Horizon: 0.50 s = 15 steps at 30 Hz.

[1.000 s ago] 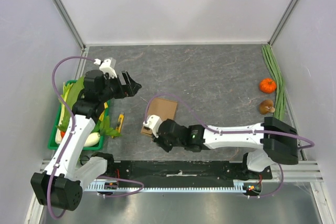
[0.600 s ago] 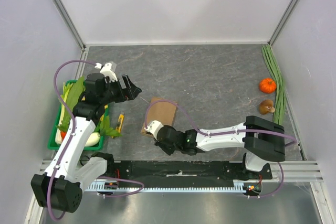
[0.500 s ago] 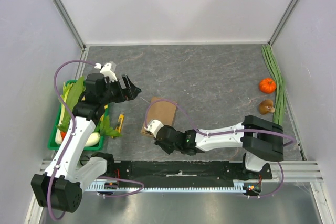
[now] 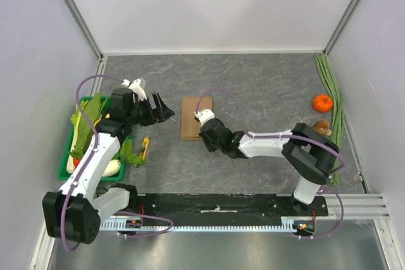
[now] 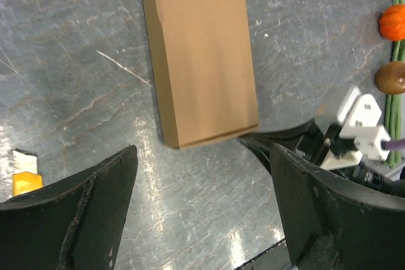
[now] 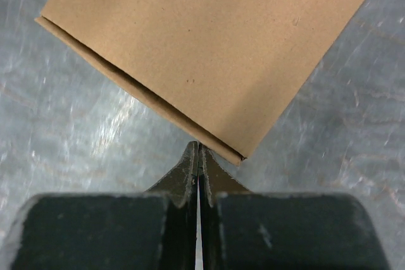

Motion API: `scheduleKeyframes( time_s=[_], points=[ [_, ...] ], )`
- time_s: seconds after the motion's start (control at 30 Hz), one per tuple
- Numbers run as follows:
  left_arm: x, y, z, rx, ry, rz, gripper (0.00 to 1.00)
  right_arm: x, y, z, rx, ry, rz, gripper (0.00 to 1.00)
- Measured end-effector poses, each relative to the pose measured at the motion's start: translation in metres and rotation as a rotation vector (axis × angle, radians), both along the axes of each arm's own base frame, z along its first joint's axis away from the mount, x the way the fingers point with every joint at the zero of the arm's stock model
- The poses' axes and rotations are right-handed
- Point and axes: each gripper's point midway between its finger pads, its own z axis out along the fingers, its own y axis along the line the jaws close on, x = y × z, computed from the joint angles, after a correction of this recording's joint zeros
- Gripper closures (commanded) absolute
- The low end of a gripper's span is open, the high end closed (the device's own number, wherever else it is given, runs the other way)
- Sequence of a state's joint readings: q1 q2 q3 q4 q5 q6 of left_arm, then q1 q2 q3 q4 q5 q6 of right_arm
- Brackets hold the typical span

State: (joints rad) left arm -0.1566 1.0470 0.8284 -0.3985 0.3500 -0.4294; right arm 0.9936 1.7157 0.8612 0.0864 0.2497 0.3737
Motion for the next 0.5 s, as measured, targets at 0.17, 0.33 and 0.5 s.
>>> scheduleKeyframes(
  time_s=[0.17, 0.33, 0.5],
  points=[
    [-0.001, -0.009, -0.025, -0.051, 0.085, -0.011, 0.11, 0.023, 0.011, 0.009, 0.018, -0.012, -0.04, 0.87],
    [0.003, -0.017, -0.038, -0.107, 0.114, -0.009, 0.12, 0.02, 0.008, 0.04, 0.063, -0.02, -0.064, 0.47],
    [0.012, -0.023, -0.044, -0.146, 0.096, -0.016, 0.13, 0.027, -0.002, 0.093, 0.133, -0.1, -0.121, 0.25]
  ],
)
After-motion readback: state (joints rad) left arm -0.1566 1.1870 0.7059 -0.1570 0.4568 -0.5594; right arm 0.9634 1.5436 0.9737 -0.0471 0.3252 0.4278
